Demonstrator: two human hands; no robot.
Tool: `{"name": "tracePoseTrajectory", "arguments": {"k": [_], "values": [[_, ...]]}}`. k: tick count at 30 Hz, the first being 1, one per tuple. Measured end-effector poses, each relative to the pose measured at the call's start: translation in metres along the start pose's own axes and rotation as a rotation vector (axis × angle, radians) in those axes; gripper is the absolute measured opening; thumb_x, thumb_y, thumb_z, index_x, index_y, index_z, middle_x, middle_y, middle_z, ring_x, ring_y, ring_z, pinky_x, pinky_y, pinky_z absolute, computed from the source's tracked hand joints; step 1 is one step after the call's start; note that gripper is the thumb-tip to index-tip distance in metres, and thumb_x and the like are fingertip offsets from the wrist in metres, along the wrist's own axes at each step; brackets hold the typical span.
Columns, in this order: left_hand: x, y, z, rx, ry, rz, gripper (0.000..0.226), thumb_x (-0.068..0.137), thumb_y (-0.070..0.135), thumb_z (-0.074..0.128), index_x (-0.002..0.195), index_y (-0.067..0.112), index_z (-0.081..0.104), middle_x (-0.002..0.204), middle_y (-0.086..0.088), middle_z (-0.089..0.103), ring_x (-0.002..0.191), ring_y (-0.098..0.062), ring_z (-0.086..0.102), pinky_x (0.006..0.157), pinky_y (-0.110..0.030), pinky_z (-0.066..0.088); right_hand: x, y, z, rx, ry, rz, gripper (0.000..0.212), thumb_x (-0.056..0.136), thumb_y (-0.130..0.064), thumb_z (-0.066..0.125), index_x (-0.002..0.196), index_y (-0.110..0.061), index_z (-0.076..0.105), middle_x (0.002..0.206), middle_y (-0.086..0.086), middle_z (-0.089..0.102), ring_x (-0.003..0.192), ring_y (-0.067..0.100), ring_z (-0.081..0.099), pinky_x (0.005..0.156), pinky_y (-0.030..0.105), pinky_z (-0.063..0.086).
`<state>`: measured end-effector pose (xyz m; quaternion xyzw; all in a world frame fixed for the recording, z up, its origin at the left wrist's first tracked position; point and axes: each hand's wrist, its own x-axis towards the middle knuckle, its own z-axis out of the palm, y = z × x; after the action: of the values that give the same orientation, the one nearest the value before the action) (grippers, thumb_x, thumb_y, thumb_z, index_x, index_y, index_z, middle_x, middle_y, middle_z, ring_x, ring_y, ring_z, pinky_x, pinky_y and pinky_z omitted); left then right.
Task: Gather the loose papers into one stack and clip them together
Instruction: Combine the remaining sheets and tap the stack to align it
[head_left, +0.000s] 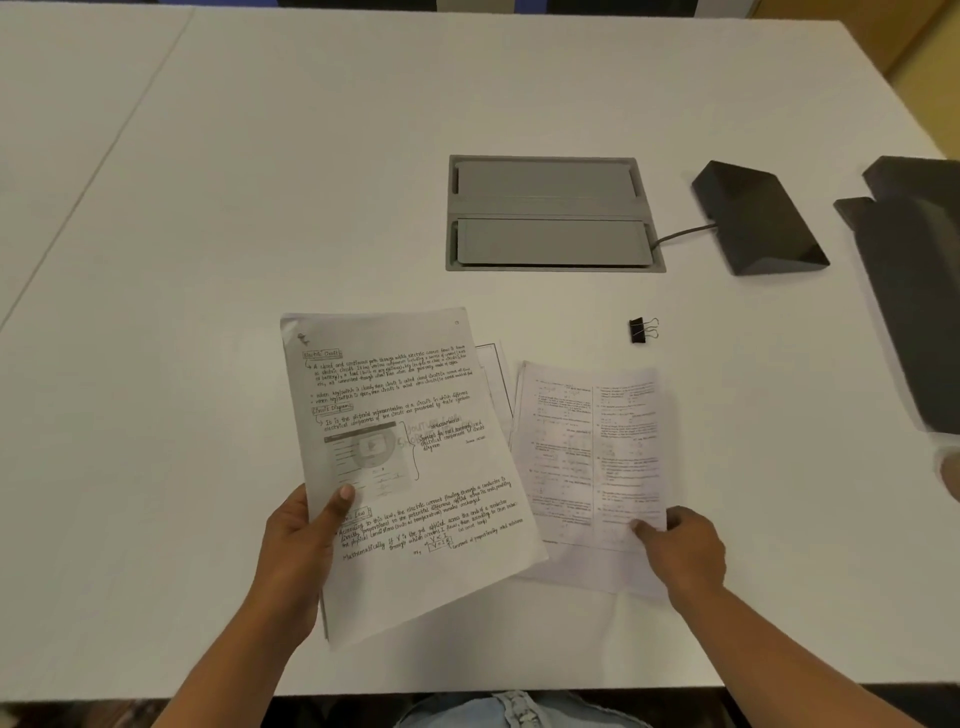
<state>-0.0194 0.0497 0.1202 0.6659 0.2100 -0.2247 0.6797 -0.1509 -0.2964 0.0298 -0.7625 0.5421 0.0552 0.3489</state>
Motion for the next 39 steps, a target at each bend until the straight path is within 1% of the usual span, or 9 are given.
{"name": "tracePoseTrajectory", "arguments": {"k": [4,8,13,18,23,26,34,37,39], "values": [[0.003,0.002,0.002,0.01,-0.002,0.006,0.014,0.095,0.017,0.061,0.106,0.02,0.07,0.1,-0.009,0.079,0.088,-0.032,0.074,0.081,-0.047,0.058,0.005,0.008,-0.014,0.028,0.001,-0.062,0.024,0.085,-0.025,0.072,0.103,-0.01,0.073,0.102,0.01,0.075,0.077,0.024,0.063,0.066,0.03,0.05],[0.006,0.003,0.004,0.023,-0.004,0.01,0.013,0.095,0.018,0.061,0.104,0.021,0.07,0.099,-0.008,0.079,0.088,-0.031,0.074,0.081,-0.046,0.058,0.009,0.014,-0.024,0.102,-0.024,-0.088,0.031,0.089,-0.019,0.069,0.116,-0.006,0.069,0.114,0.014,0.072,0.095,0.031,0.066,0.082,0.036,0.053],[0.01,0.004,0.007,0.036,-0.001,0.015,0.013,0.096,0.016,0.061,0.103,0.022,0.07,0.1,-0.009,0.079,0.088,-0.033,0.074,0.082,-0.047,0.058,0.009,0.016,-0.036,0.26,-0.063,-0.051,0.028,0.089,-0.013,0.068,0.116,-0.005,0.069,0.114,0.015,0.072,0.091,0.027,0.062,0.082,0.035,0.051],[0.012,0.004,0.004,0.061,0.012,0.026,0.013,0.096,0.016,0.061,0.104,0.021,0.07,0.097,-0.007,0.079,0.082,-0.029,0.075,0.073,-0.041,0.059,0.003,0.01,-0.056,0.522,-0.113,-0.017,0.036,0.087,-0.013,0.071,0.122,-0.006,0.064,0.112,0.01,0.068,0.096,0.026,0.063,0.085,0.035,0.049],[0.014,0.003,0.004,0.084,0.02,0.036,0.015,0.096,0.017,0.061,0.109,0.017,0.069,0.098,-0.01,0.079,0.087,-0.034,0.075,0.074,-0.043,0.059,-0.009,-0.002,-0.076,0.685,-0.213,-0.04,0.038,0.078,-0.021,0.077,0.113,-0.01,0.07,0.113,0.009,0.073,0.104,0.029,0.069,0.098,0.048,0.051],[0.013,0.004,0.009,0.107,0.014,0.045,0.012,0.096,0.018,0.061,0.104,0.02,0.07,0.093,-0.007,0.08,0.08,-0.031,0.077,0.073,-0.044,0.061,-0.019,-0.014,-0.086,0.767,-0.312,-0.096,0.057,0.063,-0.032,0.079,0.114,-0.011,0.07,0.113,0.007,0.075,0.104,0.027,0.071,0.095,0.047,0.053],[-0.001,0.013,0.045,0.092,-0.147,0.027,0.02,0.096,0.018,0.06,0.114,0.014,0.068,0.1,-0.01,0.079,0.088,-0.031,0.077,0.077,-0.048,0.062,-0.039,-0.054,-0.076,0.767,-0.473,-0.237,0.067,0.053,-0.047,0.089,0.109,-0.012,0.073,0.109,0.009,0.076,0.1,0.03,0.073,0.083,0.043,0.058],[-0.01,0.017,0.06,0.072,-0.231,0.016,0.023,0.097,0.019,0.058,0.117,0.015,0.069,0.107,-0.011,0.077,0.097,-0.032,0.075,0.086,-0.054,0.059,-0.047,-0.068,-0.067,0.75,-0.487,-0.287,0.049,0.068,-0.038,0.084,0.109,-0.016,0.072,0.109,0.005,0.077,0.1,0.027,0.073,0.079,0.036,0.059],[-0.016,0.021,0.069,0.046,-0.287,0.017,0.025,0.098,0.014,0.055,0.119,0.014,0.068,0.111,-0.012,0.076,0.1,-0.033,0.074,0.086,-0.054,0.059,-0.051,-0.077,-0.061,0.736,-0.506,-0.307,0.041,0.076,-0.028,0.077,0.115,-0.018,0.067,0.112,0.001,0.076,0.103,0.024,0.072,0.086,0.041,0.057]]}}
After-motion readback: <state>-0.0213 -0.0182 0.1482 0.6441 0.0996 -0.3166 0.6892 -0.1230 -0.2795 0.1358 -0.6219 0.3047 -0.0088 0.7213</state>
